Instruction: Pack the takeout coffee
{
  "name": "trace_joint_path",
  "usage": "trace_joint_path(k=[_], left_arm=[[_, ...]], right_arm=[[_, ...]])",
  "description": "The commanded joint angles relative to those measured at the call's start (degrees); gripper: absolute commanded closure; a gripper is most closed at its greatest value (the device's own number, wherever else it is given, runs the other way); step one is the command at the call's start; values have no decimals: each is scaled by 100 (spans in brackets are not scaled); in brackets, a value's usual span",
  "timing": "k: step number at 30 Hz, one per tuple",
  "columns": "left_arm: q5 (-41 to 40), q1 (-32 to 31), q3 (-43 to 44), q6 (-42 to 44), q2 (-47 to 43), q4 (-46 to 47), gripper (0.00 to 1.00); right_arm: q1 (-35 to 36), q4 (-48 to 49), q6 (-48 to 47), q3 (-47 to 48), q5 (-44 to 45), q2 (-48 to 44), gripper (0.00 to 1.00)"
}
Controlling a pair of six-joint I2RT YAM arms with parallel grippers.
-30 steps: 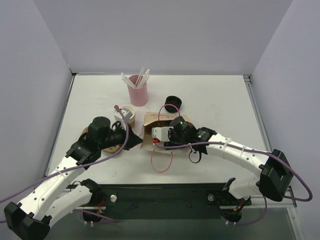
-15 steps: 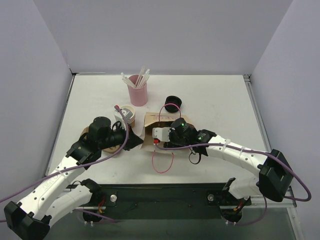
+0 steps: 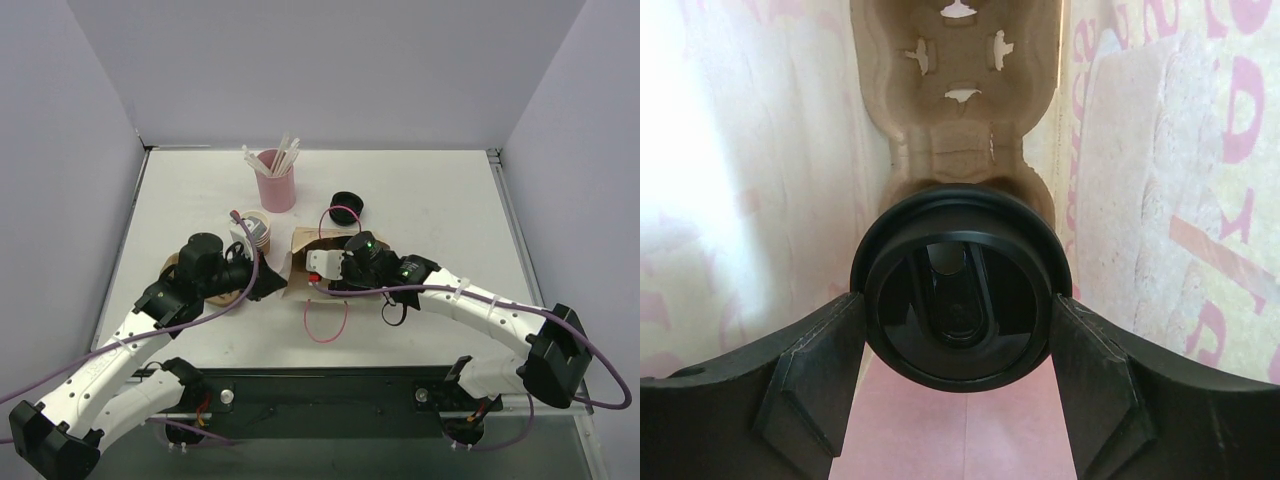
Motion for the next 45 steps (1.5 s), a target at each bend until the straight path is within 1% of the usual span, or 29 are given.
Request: trace_joint_path(k=[1, 5, 6, 14, 21, 23, 27, 36, 41, 45], left_arm=[[117, -21, 211, 40, -19, 86, 100], [108, -30, 202, 57, -37, 60, 100], [99, -30, 202, 57, -37, 60, 100], [99, -30, 229, 66, -2, 51, 100], [90, -30, 246, 57, -2, -10, 100], [90, -30, 264, 49, 7, -19, 100], [99, -30, 273, 66, 16, -28, 100], [108, -30, 255, 31, 33, 7, 100], [108, -30, 211, 22, 7, 7, 100], [117, -39, 132, 22, -2, 42, 100]], right_arm=[[-12, -89, 180, 316, -205, -162, 66], [6, -45, 206, 369, -364, -135, 66], [14, -36, 215, 369, -529, -127, 66], [102, 34, 303, 422, -768, 110, 66], [120, 710, 215, 36, -496, 286, 67], [120, 1016, 162, -78, -208, 357, 67], [111, 1212, 197, -175, -39, 348, 67], [129, 1177, 145, -272, 67, 208, 68], [137, 852, 180, -176, -65, -65, 68], [120, 658, 127, -342, -39, -328, 68]])
